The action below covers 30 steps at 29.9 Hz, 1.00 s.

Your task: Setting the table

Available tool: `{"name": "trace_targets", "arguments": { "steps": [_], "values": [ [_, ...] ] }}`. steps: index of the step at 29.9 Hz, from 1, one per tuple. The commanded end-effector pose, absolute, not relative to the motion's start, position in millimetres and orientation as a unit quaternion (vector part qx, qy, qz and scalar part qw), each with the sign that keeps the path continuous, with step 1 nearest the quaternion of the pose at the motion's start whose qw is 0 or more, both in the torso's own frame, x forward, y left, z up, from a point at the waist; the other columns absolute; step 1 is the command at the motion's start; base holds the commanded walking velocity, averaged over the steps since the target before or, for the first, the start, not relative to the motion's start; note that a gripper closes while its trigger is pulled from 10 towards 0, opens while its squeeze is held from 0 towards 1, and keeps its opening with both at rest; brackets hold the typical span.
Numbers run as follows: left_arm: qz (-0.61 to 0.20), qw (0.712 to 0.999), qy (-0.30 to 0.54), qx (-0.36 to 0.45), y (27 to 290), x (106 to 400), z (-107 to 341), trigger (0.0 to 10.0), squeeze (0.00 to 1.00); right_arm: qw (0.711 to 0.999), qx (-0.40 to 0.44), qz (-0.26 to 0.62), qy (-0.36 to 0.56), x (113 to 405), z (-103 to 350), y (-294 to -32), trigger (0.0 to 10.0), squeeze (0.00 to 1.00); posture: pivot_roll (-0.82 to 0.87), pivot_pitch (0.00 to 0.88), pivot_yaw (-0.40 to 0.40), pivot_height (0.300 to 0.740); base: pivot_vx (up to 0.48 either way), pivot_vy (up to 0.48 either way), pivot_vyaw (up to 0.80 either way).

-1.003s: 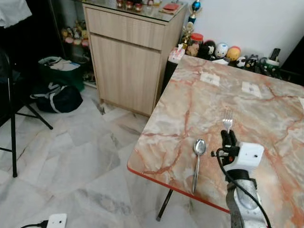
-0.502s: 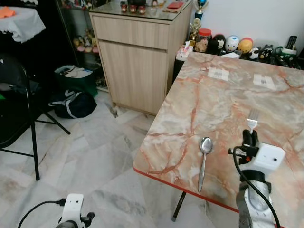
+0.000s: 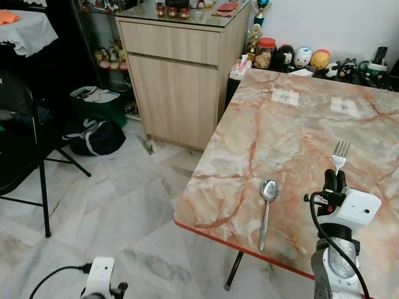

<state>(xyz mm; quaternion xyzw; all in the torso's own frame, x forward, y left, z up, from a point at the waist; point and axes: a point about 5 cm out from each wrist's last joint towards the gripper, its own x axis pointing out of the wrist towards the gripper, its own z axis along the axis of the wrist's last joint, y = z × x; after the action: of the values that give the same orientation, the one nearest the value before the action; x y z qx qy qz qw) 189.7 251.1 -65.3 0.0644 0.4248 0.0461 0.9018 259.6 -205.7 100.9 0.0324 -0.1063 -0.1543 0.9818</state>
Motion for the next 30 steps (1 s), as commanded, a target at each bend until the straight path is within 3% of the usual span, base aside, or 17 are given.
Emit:
{"name": "trace_targets", "arguments": {
  "steps": [1,15,22,30],
  "values": [
    [0.055,0.902,0.425,0.060,252,186,-67,10.0,0.00,0.981,0.036,-0.148,-0.119,263,108,-204,10.0,0.00,0.12,0.000,-0.025,0.740,0.000,0.000,0.00],
    [0.003,0.901,0.426,0.082,232,183,-73,10.0,0.00,0.980,0.028,-0.160,-0.117,250,110,-217,10.0,0.00,0.09,0.000,-0.008,0.740,0.000,0.000,-0.62],
    [0.025,0.909,0.411,0.072,238,190,-67,10.0,0.00,0.981,0.027,-0.142,-0.130,262,118,-210,10.0,0.00,0.10,0.000,-0.043,0.740,0.000,0.000,-0.66],
    [0.033,0.909,0.408,0.076,240,189,-67,10.0,0.00,0.982,0.032,-0.126,-0.137,269,123,-203,10.0,0.00,0.12,0.000,-0.067,0.740,0.000,0.000,0.00]
  ]
}}
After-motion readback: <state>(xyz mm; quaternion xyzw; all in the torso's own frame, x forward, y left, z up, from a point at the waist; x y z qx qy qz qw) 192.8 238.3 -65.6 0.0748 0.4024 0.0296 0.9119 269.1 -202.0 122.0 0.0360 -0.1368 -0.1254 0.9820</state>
